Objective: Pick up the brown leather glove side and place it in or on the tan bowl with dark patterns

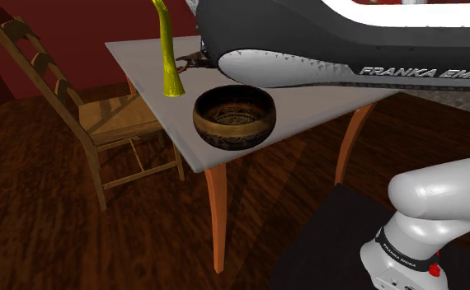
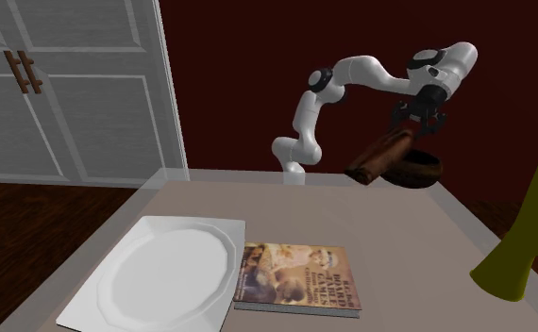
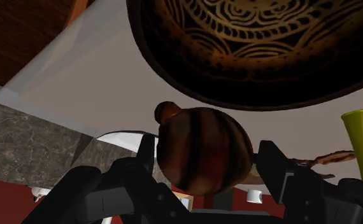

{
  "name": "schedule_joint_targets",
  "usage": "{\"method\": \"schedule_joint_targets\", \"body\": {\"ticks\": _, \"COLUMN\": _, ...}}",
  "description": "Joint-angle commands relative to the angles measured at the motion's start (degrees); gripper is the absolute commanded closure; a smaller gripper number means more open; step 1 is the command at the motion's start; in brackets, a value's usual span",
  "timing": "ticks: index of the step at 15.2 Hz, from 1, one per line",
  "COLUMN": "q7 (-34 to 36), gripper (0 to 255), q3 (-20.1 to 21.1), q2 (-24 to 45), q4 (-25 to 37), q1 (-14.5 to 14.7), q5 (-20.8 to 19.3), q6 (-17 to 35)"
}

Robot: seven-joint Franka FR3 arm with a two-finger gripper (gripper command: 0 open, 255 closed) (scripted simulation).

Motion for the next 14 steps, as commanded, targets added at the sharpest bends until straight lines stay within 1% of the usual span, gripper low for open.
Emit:
{"method": "schedule_joint_targets", "body": {"ticks": 1, "q7": 1.4, "gripper": 255, "q3": 3.6, "q2": -0.3, "q4": 2.5, "q1": -1.6, "q5": 1.0, "q6": -2.4}}
{"method": "schedule_joint_targets", "body": {"ticks": 4, "q7": 3.1, "gripper": 255, "q3": 9.6, "q2": -1.2, "q4": 7.5, "q1": -5.4, "q5": 2.7, "q6": -6.3}}
{"method": "schedule_joint_targets", "body": {"ticks": 8, "q7": 4.4, "gripper": 255, "q3": 17.4, "q2": -3.9, "q4": 15.8, "q1": -12.1, "q5": 5.9, "q6": -11.7}}
{"method": "schedule_joint_targets", "body": {"ticks": 9, "q7": 4.4, "gripper": 255, "q3": 18.0, "q2": -4.2, "q4": 16.6, "q1": -12.7, "q5": 6.3, "q6": -12.2}}
{"method": "schedule_joint_targets", "body": {"ticks": 14, "q7": 6.7, "gripper": 255, "q3": 17.2, "q2": -4.4, "q4": 11.3, "q1": -9.8, "q5": 6.7, "q6": -9.1}}
